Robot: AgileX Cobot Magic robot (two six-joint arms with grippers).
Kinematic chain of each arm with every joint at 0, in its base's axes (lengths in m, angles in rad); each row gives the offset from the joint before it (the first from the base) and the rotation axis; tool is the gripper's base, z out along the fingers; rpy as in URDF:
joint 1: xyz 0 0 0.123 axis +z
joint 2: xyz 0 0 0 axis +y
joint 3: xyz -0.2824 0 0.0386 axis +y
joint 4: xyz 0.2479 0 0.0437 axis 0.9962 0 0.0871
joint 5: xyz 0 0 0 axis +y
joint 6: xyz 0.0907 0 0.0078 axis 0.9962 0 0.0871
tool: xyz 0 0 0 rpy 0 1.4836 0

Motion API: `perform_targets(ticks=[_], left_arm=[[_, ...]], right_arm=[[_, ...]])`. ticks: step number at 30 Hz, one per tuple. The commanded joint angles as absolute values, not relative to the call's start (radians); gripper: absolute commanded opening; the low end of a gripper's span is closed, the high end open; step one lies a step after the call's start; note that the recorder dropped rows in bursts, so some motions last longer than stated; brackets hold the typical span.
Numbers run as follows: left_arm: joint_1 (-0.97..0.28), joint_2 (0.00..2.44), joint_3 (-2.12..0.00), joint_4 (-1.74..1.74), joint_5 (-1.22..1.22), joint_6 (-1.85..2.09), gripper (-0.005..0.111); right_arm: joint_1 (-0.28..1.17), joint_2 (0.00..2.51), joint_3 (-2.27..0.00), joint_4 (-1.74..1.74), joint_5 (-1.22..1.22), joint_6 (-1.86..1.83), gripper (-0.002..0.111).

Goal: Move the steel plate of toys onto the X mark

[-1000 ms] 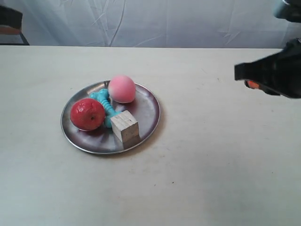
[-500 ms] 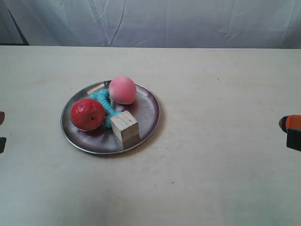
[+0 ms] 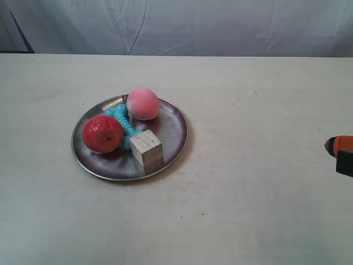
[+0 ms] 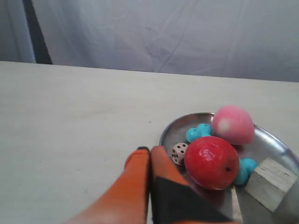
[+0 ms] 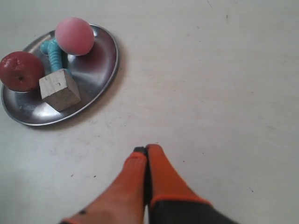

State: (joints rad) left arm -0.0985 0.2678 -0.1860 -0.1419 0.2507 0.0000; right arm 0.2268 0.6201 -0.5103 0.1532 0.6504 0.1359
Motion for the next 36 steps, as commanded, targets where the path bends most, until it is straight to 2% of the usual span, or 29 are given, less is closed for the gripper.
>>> perform_targets(ticks=[1, 7, 12, 36], left_arm=[[0.006, 0.146, -0.108, -0.114, 0.257, -0.073, 0.000], [0.077, 0.032, -0.053, -0.095, 0.294, -0.073, 0.000], [0.077, 0.000, 0.000, -0.088, 0.283, -0.073, 0.000], [0.077, 0.000, 0.000, -0.088, 0.231, -0.069, 0.000]], right_arm=[[0.222, 0.616, -0.507, 0.151, 0.641, 0.134, 0.000], [0.222, 0.616, -0.507, 0.151, 0.641, 0.134, 0.000], [0.222, 0.616, -0.507, 0.151, 0.641, 0.134, 0.000], [0.222, 0.616, -0.507, 0.166, 0.634, 0.134, 0.000]])
